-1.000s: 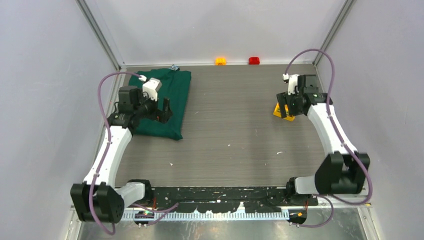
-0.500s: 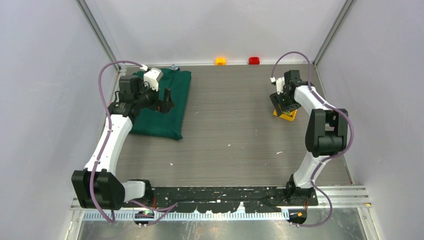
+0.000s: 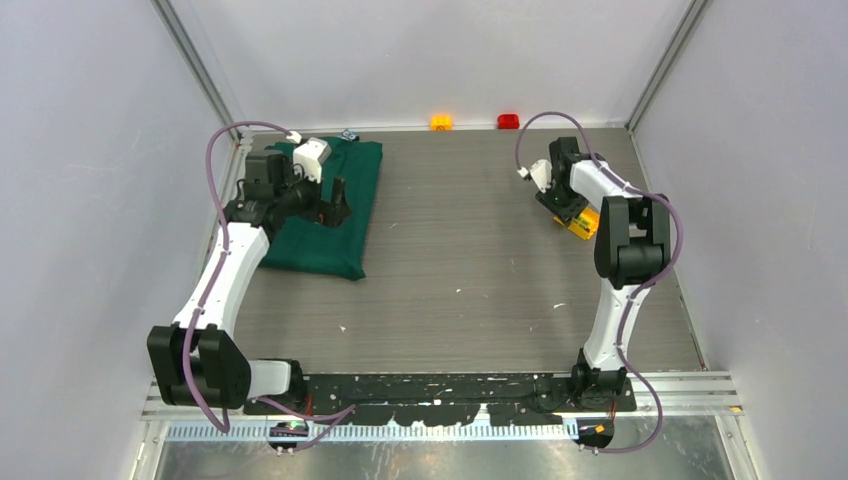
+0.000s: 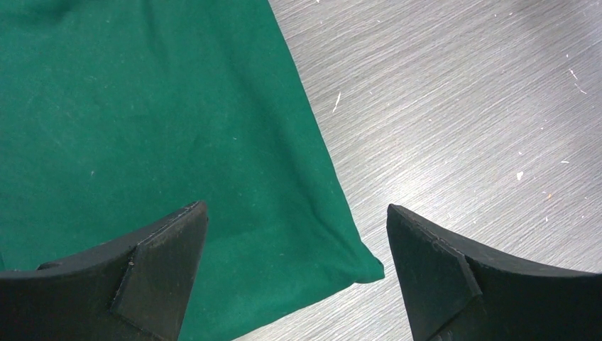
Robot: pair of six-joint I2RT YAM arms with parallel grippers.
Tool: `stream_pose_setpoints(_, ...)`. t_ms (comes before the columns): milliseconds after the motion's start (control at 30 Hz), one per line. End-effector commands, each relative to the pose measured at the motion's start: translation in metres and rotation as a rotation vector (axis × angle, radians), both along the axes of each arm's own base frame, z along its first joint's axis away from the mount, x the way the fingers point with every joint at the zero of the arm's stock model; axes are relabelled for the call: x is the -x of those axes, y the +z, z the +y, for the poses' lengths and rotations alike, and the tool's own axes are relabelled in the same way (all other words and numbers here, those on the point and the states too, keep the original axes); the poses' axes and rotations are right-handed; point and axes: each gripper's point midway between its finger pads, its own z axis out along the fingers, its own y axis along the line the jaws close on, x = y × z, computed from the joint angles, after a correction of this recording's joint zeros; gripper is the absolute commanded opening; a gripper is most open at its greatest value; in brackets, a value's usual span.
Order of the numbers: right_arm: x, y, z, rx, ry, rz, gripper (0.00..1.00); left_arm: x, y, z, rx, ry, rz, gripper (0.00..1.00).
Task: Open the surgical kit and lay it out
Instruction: Move the distractor to the center of the board.
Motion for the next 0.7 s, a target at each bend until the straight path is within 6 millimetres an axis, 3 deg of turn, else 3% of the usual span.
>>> stream_pose_setpoints(0, -0.024, 0.012, -0.015, 0.103, 0.122, 0.007, 0.34, -0.008, 0.016, -0.002, -0.01, -0.011, -0.055, 1.0)
stream_pose_setpoints(333, -0.069, 0.002, -0.017, 0.162, 0.367, 0.084, 0.12, -0.02, 0.009, 0.002, -0.039, 0.001, -0.041, 1.0)
stream_pose_setpoints(667, -0.136, -0.007, -0.016, 0.234, 0.533, 0.048, 0.11, -0.043, 0.011, -0.006, -0.044, -0.035, -0.051, 1.0)
